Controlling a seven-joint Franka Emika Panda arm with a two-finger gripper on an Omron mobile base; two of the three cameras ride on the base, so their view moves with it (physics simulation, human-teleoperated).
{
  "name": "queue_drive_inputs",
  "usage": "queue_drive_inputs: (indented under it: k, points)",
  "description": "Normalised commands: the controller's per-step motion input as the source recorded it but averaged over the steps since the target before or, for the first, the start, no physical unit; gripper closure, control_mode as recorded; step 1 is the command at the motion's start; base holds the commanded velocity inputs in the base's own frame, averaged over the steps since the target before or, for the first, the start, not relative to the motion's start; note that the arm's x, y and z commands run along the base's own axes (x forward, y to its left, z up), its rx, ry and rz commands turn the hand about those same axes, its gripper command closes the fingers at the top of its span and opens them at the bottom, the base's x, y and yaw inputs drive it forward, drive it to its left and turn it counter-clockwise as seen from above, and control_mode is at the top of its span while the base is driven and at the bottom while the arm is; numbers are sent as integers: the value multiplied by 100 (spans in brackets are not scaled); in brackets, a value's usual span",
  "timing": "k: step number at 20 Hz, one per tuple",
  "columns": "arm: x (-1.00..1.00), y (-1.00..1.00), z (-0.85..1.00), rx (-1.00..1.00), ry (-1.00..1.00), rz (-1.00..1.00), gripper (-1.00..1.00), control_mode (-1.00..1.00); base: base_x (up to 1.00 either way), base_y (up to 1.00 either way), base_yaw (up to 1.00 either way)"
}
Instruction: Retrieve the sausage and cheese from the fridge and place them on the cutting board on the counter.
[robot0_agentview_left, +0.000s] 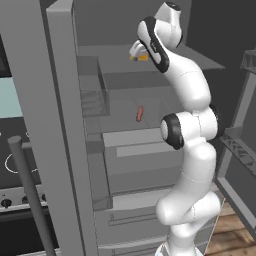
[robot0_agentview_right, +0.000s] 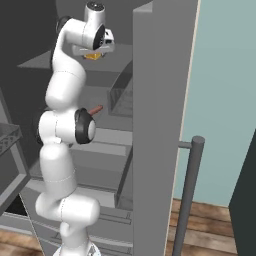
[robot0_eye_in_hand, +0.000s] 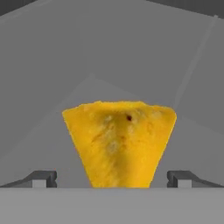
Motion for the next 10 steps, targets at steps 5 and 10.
queue_drive_inputs:
  k: [5,10]
  points:
    - [-1,53,-59,0,-13,8,100,-100,0,0,0]
    - [13,22,-46,0,-2,4,100,-100,0,0,0]
